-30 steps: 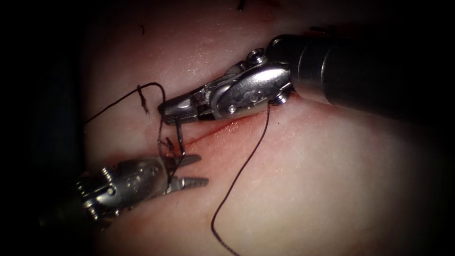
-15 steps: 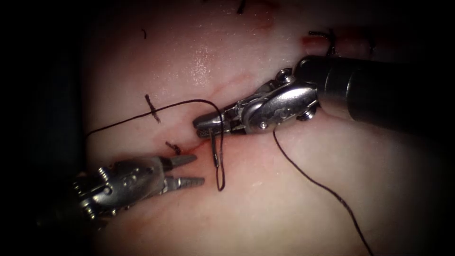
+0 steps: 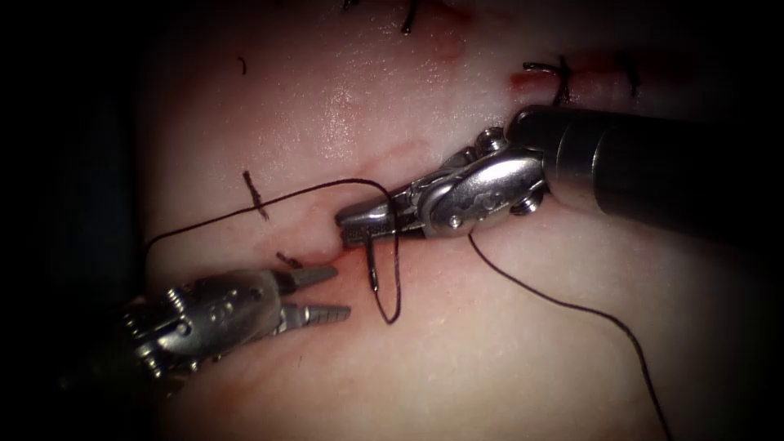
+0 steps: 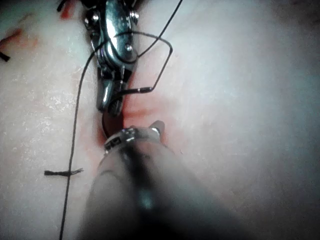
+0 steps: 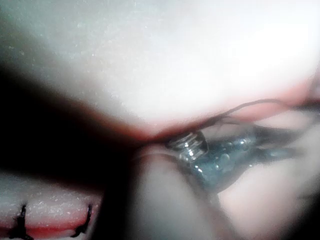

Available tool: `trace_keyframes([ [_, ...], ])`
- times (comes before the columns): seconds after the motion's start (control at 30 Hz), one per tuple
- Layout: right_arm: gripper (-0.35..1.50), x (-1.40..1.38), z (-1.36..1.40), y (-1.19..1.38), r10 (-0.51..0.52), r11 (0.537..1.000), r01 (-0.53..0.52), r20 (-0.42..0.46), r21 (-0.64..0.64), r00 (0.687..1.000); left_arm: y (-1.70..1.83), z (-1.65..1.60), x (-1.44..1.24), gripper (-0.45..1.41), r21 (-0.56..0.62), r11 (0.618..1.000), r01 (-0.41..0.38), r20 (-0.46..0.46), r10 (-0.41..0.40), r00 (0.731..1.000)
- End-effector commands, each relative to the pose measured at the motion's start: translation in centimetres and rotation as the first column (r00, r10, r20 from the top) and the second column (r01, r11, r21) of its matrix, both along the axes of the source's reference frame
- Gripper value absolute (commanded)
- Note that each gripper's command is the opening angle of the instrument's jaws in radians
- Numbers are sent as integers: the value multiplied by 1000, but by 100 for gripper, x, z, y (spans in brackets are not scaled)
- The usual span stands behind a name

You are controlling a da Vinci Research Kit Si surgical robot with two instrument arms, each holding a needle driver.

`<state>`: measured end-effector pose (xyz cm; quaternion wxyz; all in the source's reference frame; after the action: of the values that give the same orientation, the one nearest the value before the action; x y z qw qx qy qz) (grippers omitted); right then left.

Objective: Wound Closure
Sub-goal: With the right tool, throw the needle through the skin above the cut.

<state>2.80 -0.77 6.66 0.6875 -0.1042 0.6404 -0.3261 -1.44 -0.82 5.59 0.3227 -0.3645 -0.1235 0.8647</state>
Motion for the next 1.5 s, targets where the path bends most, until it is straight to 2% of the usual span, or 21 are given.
trace_keyframes([
  [0.03, -35, 13, 0, 6, 1, 1000, -1, -4, 5, 1000, 3, 5, -6, 51, -2, 1000, 2, 0, -2, 1000],
  [0.2, -35, 24, -5, 2, -1, 1000, 1, -3, 27, 1000, 3, 5, -8, 51, -2, 1000, 3, -1, -3, 1000],
  [0.47, -35, 26, -5, 1, 7, 998, -6, -8, 58, 1000, 3, 5, -8, 51, -2, 1000, 3, -1, -3, 1000],
  [0.63, -35, 23, 5, -6, -14, 998, 12, 25, 56, 1000, 2, 6, -8, 51, -4, 1000, 4, -2, -4, 1000],
  [0.97, -35, 23, 13, -14, -36, 996, 33, 28, 84, 999, 0, 7, -8, 52, -6, 1000, 4, -2, -4, 1000],
  [1.5, -35, 11, 37, -25, -72, 988, 60, 82, 145, 994, 0, 7, -8, 52, -6, 1000, 4, -2, -4, 1000],
])
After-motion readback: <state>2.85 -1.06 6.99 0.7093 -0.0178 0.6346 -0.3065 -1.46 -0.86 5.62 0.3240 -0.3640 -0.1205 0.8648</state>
